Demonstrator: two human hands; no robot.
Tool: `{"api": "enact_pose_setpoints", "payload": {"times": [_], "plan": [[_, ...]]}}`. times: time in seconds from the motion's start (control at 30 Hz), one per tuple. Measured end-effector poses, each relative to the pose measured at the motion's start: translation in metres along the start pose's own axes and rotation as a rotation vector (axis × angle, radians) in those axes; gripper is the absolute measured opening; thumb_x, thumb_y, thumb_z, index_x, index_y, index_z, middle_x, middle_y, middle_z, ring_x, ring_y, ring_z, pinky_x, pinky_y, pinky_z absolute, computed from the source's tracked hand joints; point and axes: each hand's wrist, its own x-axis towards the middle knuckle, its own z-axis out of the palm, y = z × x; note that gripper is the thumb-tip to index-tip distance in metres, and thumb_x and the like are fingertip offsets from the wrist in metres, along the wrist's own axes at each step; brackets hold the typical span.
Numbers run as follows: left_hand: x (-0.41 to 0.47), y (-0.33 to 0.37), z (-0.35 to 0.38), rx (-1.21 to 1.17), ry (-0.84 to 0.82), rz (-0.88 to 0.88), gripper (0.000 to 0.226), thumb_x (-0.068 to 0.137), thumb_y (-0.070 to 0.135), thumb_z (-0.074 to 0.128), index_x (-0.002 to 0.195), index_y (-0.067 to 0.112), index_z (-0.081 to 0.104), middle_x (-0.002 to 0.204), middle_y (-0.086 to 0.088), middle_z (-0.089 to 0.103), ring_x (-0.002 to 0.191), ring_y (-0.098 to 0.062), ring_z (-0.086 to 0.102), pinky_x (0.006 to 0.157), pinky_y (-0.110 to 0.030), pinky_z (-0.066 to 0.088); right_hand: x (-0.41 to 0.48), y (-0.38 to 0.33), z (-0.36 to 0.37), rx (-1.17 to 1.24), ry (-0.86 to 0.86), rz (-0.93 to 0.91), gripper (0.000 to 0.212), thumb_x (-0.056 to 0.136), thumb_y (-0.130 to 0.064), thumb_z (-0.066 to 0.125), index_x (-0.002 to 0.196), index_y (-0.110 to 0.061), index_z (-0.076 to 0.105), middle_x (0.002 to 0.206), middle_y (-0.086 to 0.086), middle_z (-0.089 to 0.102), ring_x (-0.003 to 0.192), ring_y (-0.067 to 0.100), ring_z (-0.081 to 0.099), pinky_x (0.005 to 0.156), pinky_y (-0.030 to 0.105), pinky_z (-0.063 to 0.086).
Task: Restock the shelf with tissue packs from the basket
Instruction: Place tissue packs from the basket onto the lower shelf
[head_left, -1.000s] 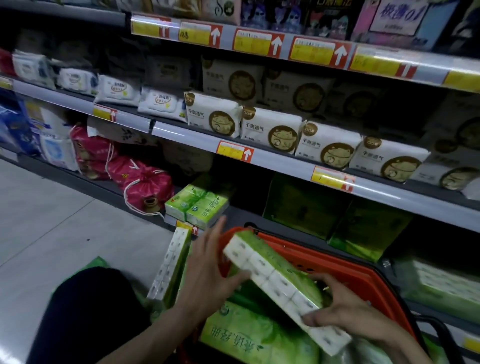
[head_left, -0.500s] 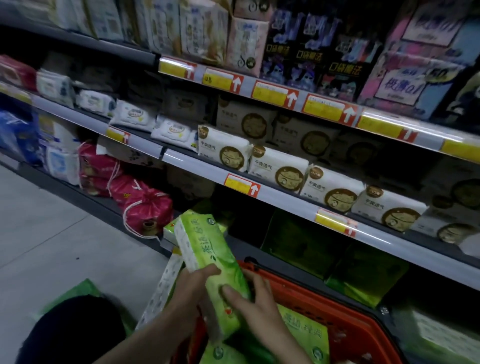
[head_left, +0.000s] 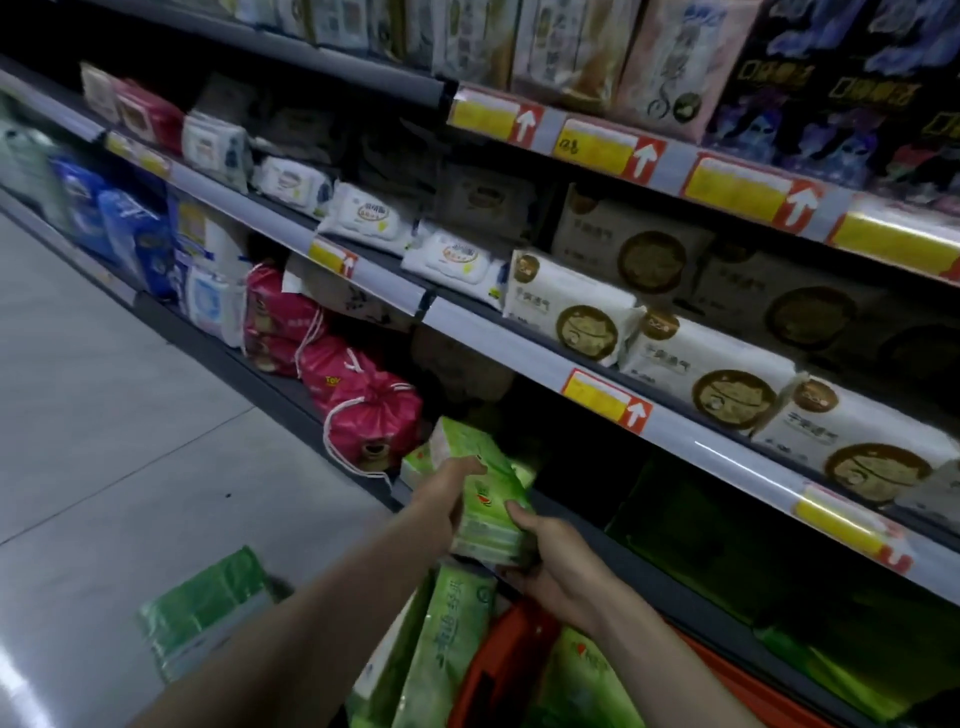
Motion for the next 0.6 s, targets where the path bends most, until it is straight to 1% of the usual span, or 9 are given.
{"api": "enact_pose_setpoints", "payload": {"times": [0.07,0.13,0.17,0.23,0.3,0.37,0.47,0.53,0.6], "plan": [[0.046,-0.017,-0.009,-0.062,-0.022,-0.051,0.053,0.071,0.026,0.079,0.118,0.002,0.071,0.108,-0.022,0.076,0.098,-0.043,0.074,0.09,-0.062,0.058,0.019,0.005,0.005,0.032,0.053,0.022,0.025,0.107,-0.023,0.06,0.105,0.001,0.069,0.075,0.013,0.075,0.065,0.025,0.071,0.044,0.026,0.052],[0.13,-0.042,-0.021,-0.149,0.005,-0.069,0.089,0.041,0.032,0.09,0.124,0.009,0.07,0.113,-0.021,0.075,0.099,-0.047,0.072,0.085,-0.066,0.057,0.038,0.005,0.013,0.077,0.072,0.035,0.023,0.108,-0.02,0.058,0.099,0.0,0.068,0.067,0.011,0.075,0.055,0.023,0.071,0.04,0.025,0.049],[0.146,-0.045,-0.022,-0.188,-0.002,-0.097,0.098,0.032,0.033,0.09,0.125,0.011,0.069,0.113,-0.02,0.075,0.098,-0.048,0.072,0.084,-0.067,0.056,0.051,0.006,0.016,0.087,0.107,0.033,0.023,0.107,-0.019,0.059,0.099,0.0,0.069,0.066,0.011,0.074,0.05,0.021,0.069,0.039,0.025,0.048],[0.143,-0.033,-0.02,-0.296,0.048,-0.093,0.085,0.038,0.028,0.089,0.118,0.007,0.07,0.11,-0.021,0.075,0.095,-0.047,0.073,0.083,-0.068,0.058,0.074,0.009,0.027,0.09,0.148,0.03,0.023,0.105,-0.02,0.063,0.106,0.001,0.071,0.076,0.013,0.076,0.056,0.024,0.07,0.047,0.028,0.049],[0.1,-0.007,-0.017,-0.394,0.132,-0.037,0.062,0.05,0.023,0.082,0.107,0.001,0.07,0.103,-0.021,0.075,0.094,-0.046,0.074,0.085,-0.066,0.058,0.099,0.014,0.039,0.129,0.172,0.022,0.025,0.103,-0.023,0.066,0.11,-0.001,0.073,0.094,0.019,0.08,0.076,0.033,0.076,0.063,0.037,0.058],[0.108,-0.001,-0.023,-0.482,0.183,-0.006,0.062,0.054,0.031,0.077,0.109,0.002,0.072,0.103,-0.021,0.076,0.093,-0.043,0.075,0.084,-0.06,0.061,0.123,0.018,0.054,0.148,0.212,0.015,0.027,0.101,-0.028,0.068,0.113,-0.004,0.073,0.101,0.019,0.08,0.088,0.038,0.078,0.079,0.048,0.064],[0.122,-0.003,-0.033,-0.562,0.221,0.017,0.051,0.075,0.047,0.069,0.111,0.012,0.073,0.104,-0.011,0.077,0.093,-0.032,0.074,0.08,-0.044,0.061,0.161,0.029,0.08,0.142,0.272,0.012,0.032,0.099,-0.037,0.069,0.113,-0.009,0.067,0.109,0.018,0.076,0.096,0.039,0.075,0.089,0.058,0.062],[0.117,0.003,-0.034,-0.553,0.243,0.032,0.037,0.086,0.036,0.065,0.111,0.01,0.071,0.104,-0.012,0.074,0.096,-0.033,0.071,0.082,-0.044,0.058,0.184,0.034,0.099,0.133,0.316,0.003,0.039,0.096,-0.038,0.07,0.116,-0.006,0.063,0.119,0.02,0.073,0.105,0.041,0.071,0.097,0.059,0.058],[0.119,0.008,-0.034,-0.546,0.297,0.056,0.03,0.088,0.03,0.061,0.103,0.008,0.075,0.099,-0.015,0.078,0.094,-0.036,0.074,0.085,-0.047,0.06,0.199,0.032,0.117,0.181,0.359,0.007,0.042,0.098,-0.026,0.072,0.13,-0.003,0.058,0.128,0.023,0.068,0.114,0.044,0.067,0.102,0.057,0.054]]}}
